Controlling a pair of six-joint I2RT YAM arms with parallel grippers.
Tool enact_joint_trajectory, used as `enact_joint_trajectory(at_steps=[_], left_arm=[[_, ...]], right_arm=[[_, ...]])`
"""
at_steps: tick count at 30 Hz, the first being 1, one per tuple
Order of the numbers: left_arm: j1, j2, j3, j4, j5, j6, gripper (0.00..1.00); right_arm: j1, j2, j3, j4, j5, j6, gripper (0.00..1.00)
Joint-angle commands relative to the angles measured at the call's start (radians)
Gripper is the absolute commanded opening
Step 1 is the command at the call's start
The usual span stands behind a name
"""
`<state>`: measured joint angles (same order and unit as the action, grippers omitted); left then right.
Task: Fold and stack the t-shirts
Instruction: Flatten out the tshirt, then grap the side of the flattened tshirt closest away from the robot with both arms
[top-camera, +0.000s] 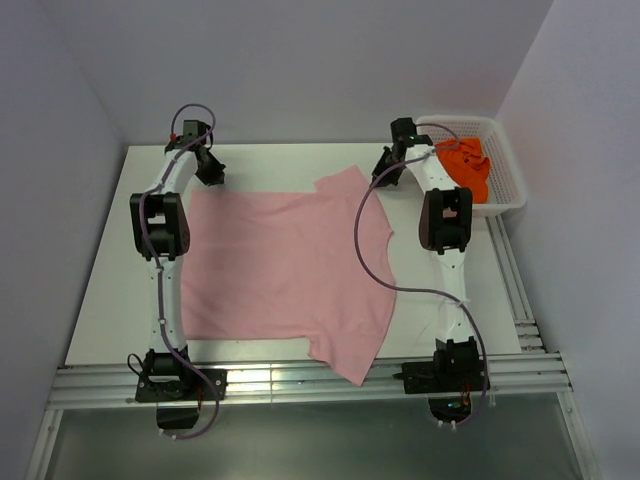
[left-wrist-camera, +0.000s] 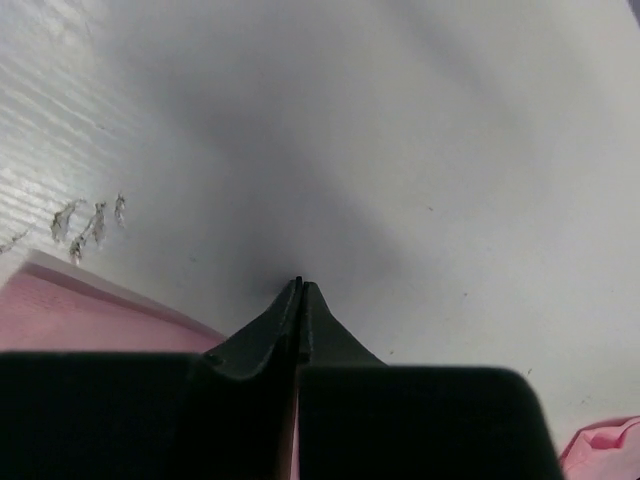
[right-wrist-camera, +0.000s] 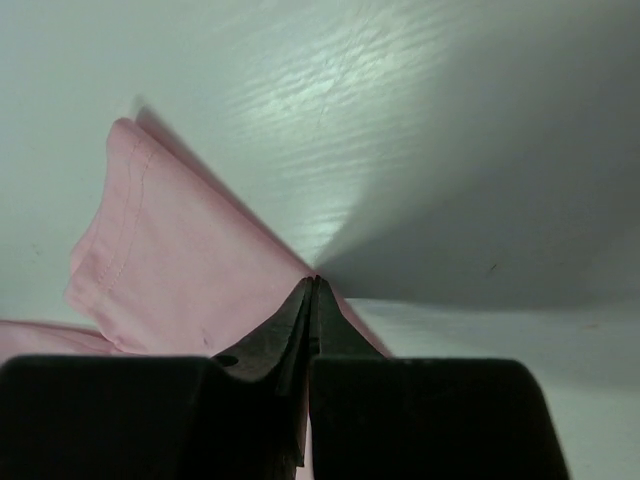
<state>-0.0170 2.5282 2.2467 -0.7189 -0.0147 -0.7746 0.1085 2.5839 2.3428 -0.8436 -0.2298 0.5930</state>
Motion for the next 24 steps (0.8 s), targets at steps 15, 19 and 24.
enact_joint_trajectory(at_steps=[15, 19, 24], left_arm=[[0.074, -0.491, -0.252, 0.158, -0.116, 0.074, 0.63], [0.074, -0.506, -0.375, 0.124, -0.114, 0.067, 0.43], [0.074, -0.444, -0.437, 0.070, -0.059, 0.032, 0.00]], right_arm=[[-0.038, -0.301, -0.093, 0.238, -0.080, 0.036, 1.00], [-0.026, -0.378, -0.210, 0.200, -0.078, 0.033, 0.93], [0.008, -0.322, -0.223, 0.031, -0.053, -0.025, 0.13]])
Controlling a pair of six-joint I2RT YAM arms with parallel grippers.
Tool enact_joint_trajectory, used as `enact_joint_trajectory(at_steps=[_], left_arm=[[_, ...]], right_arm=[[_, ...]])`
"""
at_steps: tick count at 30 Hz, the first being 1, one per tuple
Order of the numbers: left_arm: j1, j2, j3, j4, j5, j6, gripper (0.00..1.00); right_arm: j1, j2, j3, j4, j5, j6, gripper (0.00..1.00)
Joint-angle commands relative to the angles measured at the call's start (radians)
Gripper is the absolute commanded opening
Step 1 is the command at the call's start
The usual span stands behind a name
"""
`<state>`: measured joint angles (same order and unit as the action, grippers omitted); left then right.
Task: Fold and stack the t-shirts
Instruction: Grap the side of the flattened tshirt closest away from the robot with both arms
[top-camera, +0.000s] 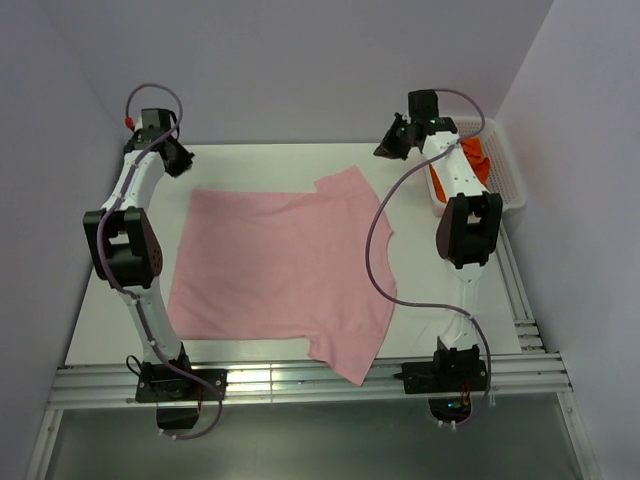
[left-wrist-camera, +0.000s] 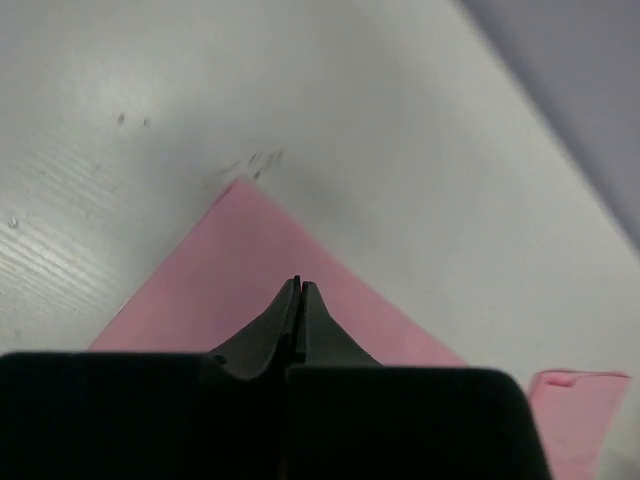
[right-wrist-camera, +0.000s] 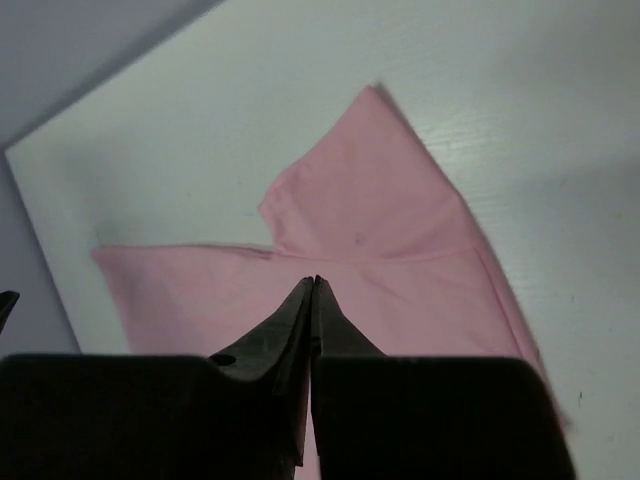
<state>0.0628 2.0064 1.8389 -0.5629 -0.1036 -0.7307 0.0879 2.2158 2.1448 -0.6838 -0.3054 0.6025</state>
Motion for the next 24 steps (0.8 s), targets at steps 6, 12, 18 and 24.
enact_joint_trajectory(at_steps=[6, 12, 18, 24], left_arm=[[-0.014, 0.208, 0.061, -0.201, 0.076, -0.009, 0.00], [-0.024, 0.298, 0.120, -0.238, 0.088, -0.013, 0.00], [-0.023, 0.462, 0.302, -0.327, 0.094, 0.002, 0.00], [-0.003, 0.621, 0.480, -0.362, 0.171, 0.013, 0.01]], right_arm=[[0.070, 0.070, -0.108, -0.187, 0.069, -0.043, 0.00], [0.075, 0.129, -0.091, -0.250, 0.117, -0.018, 0.00], [0.072, 0.277, 0.073, -0.338, 0.150, 0.014, 0.00], [0.053, 0.396, 0.243, -0.353, 0.118, 0.083, 0.00]])
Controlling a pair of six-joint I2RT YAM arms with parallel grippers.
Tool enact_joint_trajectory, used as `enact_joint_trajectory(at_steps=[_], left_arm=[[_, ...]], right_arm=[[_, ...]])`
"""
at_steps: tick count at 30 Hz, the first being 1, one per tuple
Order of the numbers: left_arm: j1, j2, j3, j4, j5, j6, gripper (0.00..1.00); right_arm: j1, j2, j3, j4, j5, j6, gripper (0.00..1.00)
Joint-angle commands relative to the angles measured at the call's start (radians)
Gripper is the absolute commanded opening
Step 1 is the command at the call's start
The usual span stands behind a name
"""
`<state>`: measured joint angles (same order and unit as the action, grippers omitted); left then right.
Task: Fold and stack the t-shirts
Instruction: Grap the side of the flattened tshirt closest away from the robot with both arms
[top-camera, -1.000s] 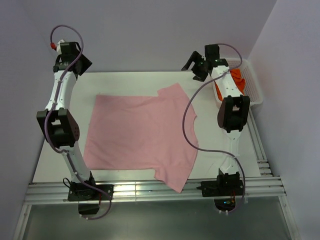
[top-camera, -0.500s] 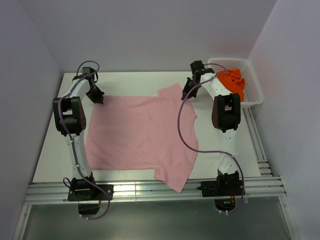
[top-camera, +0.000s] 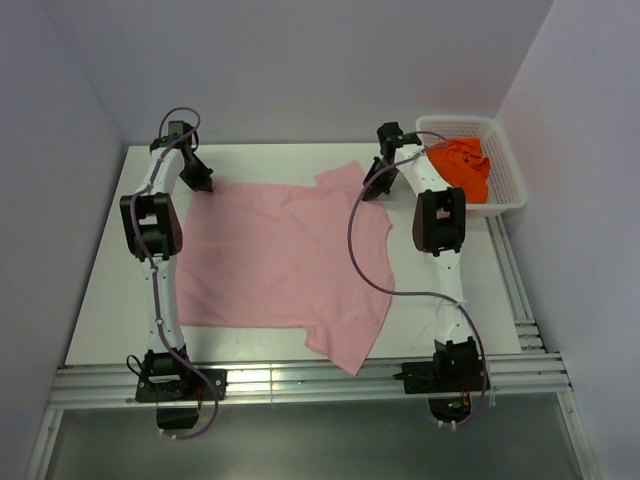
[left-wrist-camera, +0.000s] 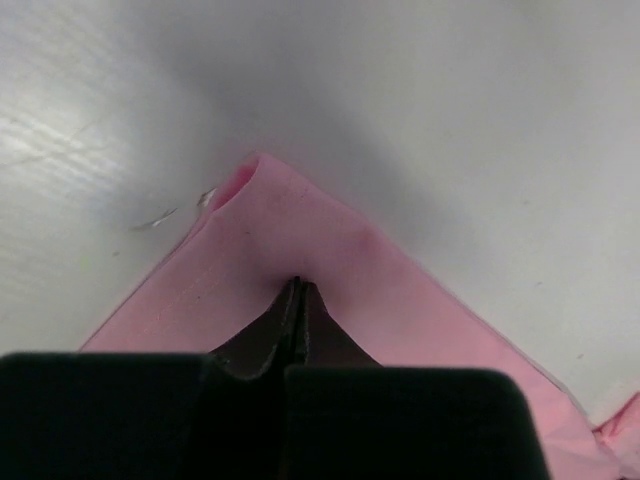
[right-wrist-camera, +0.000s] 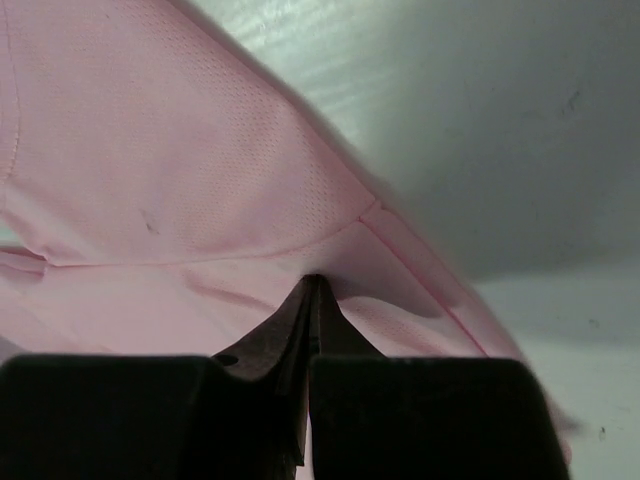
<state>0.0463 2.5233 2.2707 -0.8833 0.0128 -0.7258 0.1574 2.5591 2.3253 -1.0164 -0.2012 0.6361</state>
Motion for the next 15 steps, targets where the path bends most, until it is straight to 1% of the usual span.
enact_joint_trajectory(at_steps=[1, 2, 3, 4, 5, 6, 7, 9, 10, 11, 12, 13, 14, 15], left_arm=[[0.020, 0.114, 0.056, -0.023, 0.076, 0.006, 0.01], [0.024, 0.130, 0.068, -0.011, 0.102, 0.005, 0.01], [0.038, 0.132, 0.067, 0.010, 0.158, 0.008, 0.01], [0.044, 0.127, 0.059, 0.092, 0.199, 0.014, 0.02], [0.047, 0.115, 0.050, 0.131, 0.225, 0.022, 0.02], [0.052, 0.111, 0.056, 0.167, 0.243, 0.038, 0.03], [0.052, 0.108, 0.065, 0.223, 0.269, 0.046, 0.07], [0.059, 0.097, 0.099, 0.282, 0.289, 0.040, 0.13], [0.064, 0.089, 0.110, 0.347, 0.320, 0.023, 0.16], [0.070, 0.085, 0.105, 0.386, 0.344, 0.002, 0.18], [0.085, 0.077, 0.098, 0.420, 0.360, -0.041, 0.23], [0.092, 0.069, 0.095, 0.453, 0.371, -0.058, 0.38], [0.095, 0.049, 0.095, 0.493, 0.366, -0.070, 0.49], [0.096, 0.036, 0.096, 0.513, 0.365, -0.084, 0.59]], right_arm=[[-0.028, 0.059, 0.072, 0.001, -0.018, 0.059, 0.00], [-0.033, 0.065, 0.077, 0.018, -0.033, 0.075, 0.00], [-0.039, 0.067, 0.077, 0.045, -0.064, 0.080, 0.00], [-0.048, 0.064, 0.074, 0.121, -0.096, 0.082, 0.00], [-0.061, 0.055, 0.078, 0.156, -0.137, 0.085, 0.00], [-0.068, 0.050, 0.088, 0.188, -0.144, 0.088, 0.00], [-0.074, 0.047, 0.112, 0.252, -0.147, 0.091, 0.00], [-0.096, 0.038, 0.134, 0.323, -0.147, 0.111, 0.00], [-0.105, 0.033, 0.135, 0.417, -0.155, 0.131, 0.00], [-0.114, 0.024, 0.135, 0.470, -0.164, 0.142, 0.00], [-0.128, 0.024, 0.137, 0.516, -0.174, 0.152, 0.00], [-0.133, 0.024, 0.156, 0.586, -0.179, 0.160, 0.01], [-0.137, 0.023, 0.169, 0.614, -0.184, 0.165, 0.08], [-0.142, 0.016, 0.178, 0.637, -0.199, 0.165, 0.35]])
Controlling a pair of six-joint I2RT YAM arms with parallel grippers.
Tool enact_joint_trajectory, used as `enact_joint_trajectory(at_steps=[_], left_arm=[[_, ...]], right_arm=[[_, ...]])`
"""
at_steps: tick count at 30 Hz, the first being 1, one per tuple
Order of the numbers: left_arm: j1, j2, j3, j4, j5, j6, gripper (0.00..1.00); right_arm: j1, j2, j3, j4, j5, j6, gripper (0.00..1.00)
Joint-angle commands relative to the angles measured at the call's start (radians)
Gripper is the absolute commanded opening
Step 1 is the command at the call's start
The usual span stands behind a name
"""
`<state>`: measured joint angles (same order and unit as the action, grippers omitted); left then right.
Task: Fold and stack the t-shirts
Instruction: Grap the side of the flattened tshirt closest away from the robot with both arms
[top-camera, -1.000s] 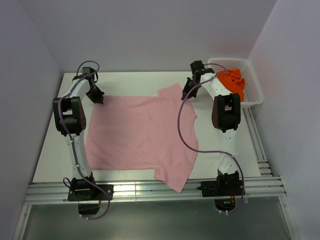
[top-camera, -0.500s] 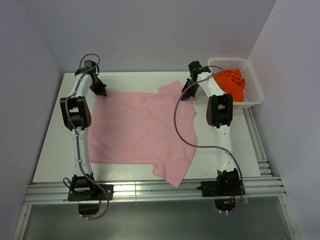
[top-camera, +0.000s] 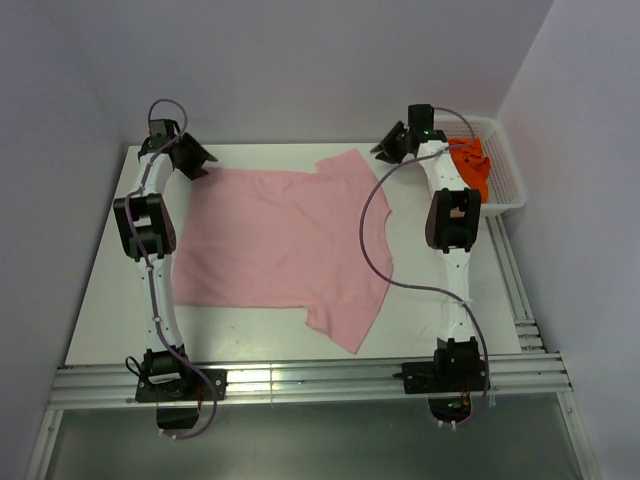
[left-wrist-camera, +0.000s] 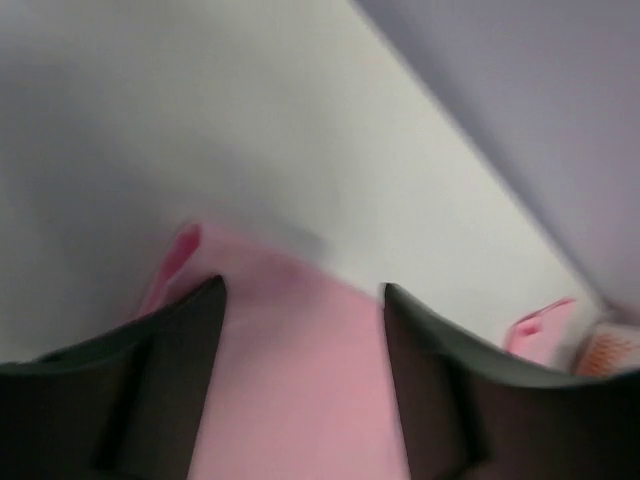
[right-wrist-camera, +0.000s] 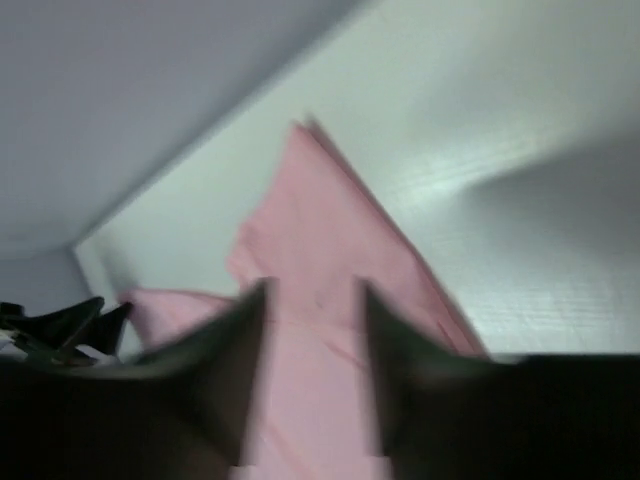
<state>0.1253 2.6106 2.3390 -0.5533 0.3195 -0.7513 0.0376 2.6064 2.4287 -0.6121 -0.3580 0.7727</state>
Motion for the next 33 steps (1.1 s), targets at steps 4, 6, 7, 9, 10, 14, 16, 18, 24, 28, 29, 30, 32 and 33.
enact_joint_trajectory(at_steps=[4, 6, 7, 9, 10, 14, 16, 18, 24, 28, 29, 30, 32, 33], left_arm=[[0.016, -0.174, -0.016, 0.256, 0.037, -0.074, 0.85], [0.014, -0.288, -0.087, 0.266, -0.014, -0.069, 0.86], [0.016, -0.328, -0.108, 0.250, -0.037, -0.062, 0.86], [0.010, -0.441, -0.174, 0.196, -0.136, -0.045, 0.85], [0.008, -0.481, -0.202, 0.137, -0.172, -0.040, 0.84], [-0.013, -0.714, -0.479, -0.014, -0.307, -0.022, 0.80], [-0.053, -0.792, -0.597, -0.062, -0.371, -0.029, 0.78], [-0.108, -0.898, -0.757, -0.135, -0.407, -0.043, 0.76], [-0.217, -1.222, -1.170, -0.152, -0.421, -0.100, 0.75], [-0.219, -1.397, -1.360, -0.187, -0.421, -0.125, 0.76], [-0.219, -1.450, -1.380, -0.197, -0.412, -0.126, 0.76], [-0.219, -1.478, -1.403, -0.204, -0.408, -0.131, 0.76], [-0.219, -1.544, -1.452, -0.235, -0.405, -0.141, 0.76], [-0.219, -1.564, -1.469, -0.241, -0.404, -0.143, 0.76]], right_arm=[[-0.018, -0.143, 0.005, 0.311, -0.050, -0.004, 1.00], [-0.013, -0.274, -0.071, 0.315, -0.029, -0.013, 1.00], [-0.005, -0.322, -0.141, 0.280, 0.026, -0.015, 1.00], [0.005, -0.471, -0.218, 0.218, 0.082, -0.041, 1.00], [0.014, -0.527, -0.320, 0.178, 0.109, -0.079, 1.00], [0.100, -0.854, -0.595, 0.072, 0.261, -0.150, 1.00], [0.129, -0.942, -0.740, -0.039, 0.286, -0.162, 0.99], [0.186, -1.044, -0.834, -0.133, 0.356, -0.162, 0.98], [0.286, -1.317, -1.299, -0.249, 0.363, -0.098, 0.97], [0.341, -1.483, -1.543, -0.265, 0.312, -0.012, 0.97], [0.358, -1.531, -1.574, -0.271, 0.300, 0.002, 0.97], [0.375, -1.555, -1.603, -0.279, 0.289, 0.020, 0.96], [0.441, -1.624, -1.669, -0.290, 0.266, 0.091, 0.96], [0.465, -1.649, -1.692, -0.279, 0.255, 0.115, 0.96]])
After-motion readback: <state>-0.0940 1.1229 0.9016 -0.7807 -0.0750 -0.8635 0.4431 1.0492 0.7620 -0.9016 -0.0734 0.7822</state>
